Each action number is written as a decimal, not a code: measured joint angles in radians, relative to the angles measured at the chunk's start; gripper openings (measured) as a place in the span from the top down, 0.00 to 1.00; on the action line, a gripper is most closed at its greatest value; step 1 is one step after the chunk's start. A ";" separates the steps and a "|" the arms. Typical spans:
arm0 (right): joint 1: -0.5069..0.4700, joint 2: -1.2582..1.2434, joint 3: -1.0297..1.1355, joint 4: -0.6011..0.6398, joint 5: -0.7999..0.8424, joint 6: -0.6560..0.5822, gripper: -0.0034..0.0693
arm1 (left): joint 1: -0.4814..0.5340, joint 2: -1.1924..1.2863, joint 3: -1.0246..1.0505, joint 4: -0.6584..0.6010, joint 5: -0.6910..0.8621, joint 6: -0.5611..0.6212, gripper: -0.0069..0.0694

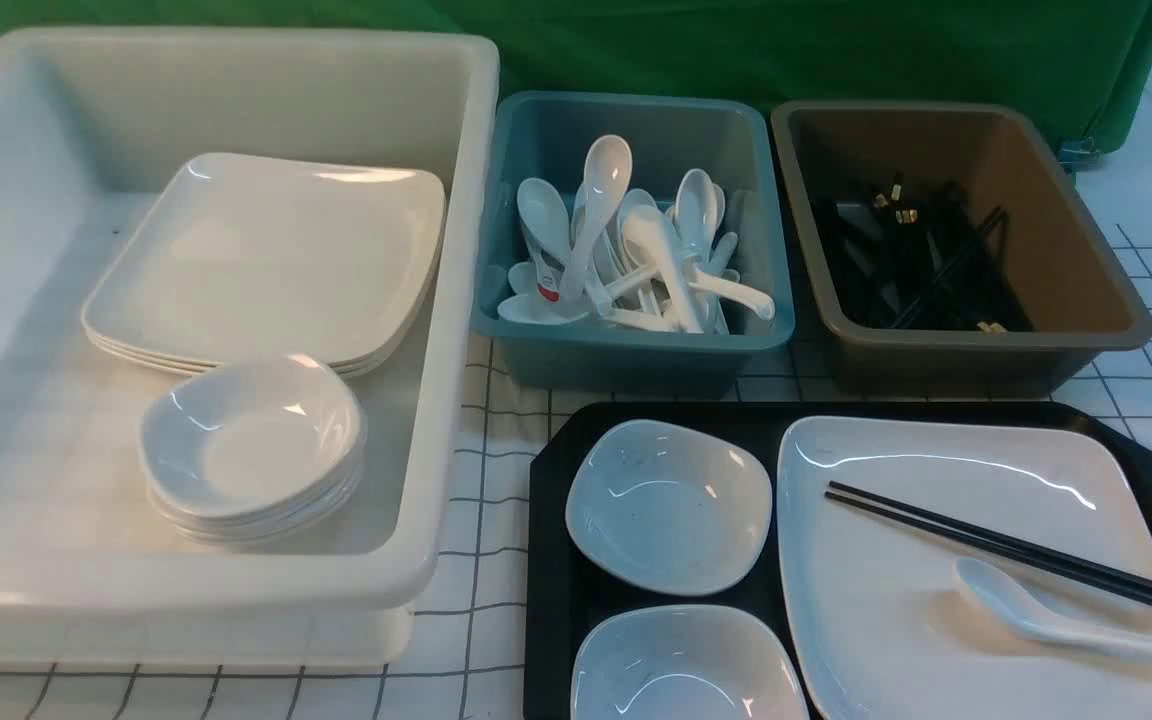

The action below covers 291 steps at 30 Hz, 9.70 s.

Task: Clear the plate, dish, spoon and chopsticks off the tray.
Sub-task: Use the right arm to grab a soup spoon from the plate, then use the right arm to put the soup spoon into the small storage box in the middle, then use the right arm to grab a pair of chopsticks from the plate, then use the right arm to put the chopsticks into the small storage box on the right, then use the left arm to grab a small plate from the dinner plate

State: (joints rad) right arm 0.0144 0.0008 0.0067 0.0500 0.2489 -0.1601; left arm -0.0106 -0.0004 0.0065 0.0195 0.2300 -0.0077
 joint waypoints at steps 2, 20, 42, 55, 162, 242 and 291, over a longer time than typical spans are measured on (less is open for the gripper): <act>0.000 0.000 0.000 0.000 0.000 0.000 0.61 | 0.000 0.000 0.000 0.000 0.000 0.000 0.88; 0.000 0.000 0.000 0.000 0.000 0.000 0.61 | 0.000 0.000 0.000 0.000 0.000 0.001 0.88; 0.000 0.000 0.000 0.026 -0.070 0.028 0.61 | 0.000 0.000 0.000 -0.355 -0.777 -0.228 0.88; -0.001 0.000 0.000 0.202 -0.463 0.639 0.61 | 0.000 0.198 -0.561 -0.194 -0.124 -0.308 0.88; 0.255 2.003 -1.916 0.566 0.673 -0.388 0.72 | -0.536 1.437 -1.247 -0.413 0.204 0.237 0.91; 0.231 1.557 -1.099 -0.050 0.924 -0.523 0.79 | -0.802 1.437 -1.247 -0.486 0.469 0.344 0.91; 0.068 1.924 -1.709 0.019 0.713 -0.108 0.57 | -0.745 1.577 -1.276 -0.378 0.532 0.289 0.91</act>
State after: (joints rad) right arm 0.0825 1.9247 -1.7024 0.0689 0.9617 -0.2677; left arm -0.7552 1.5762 -1.2698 -0.3585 0.7622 0.2811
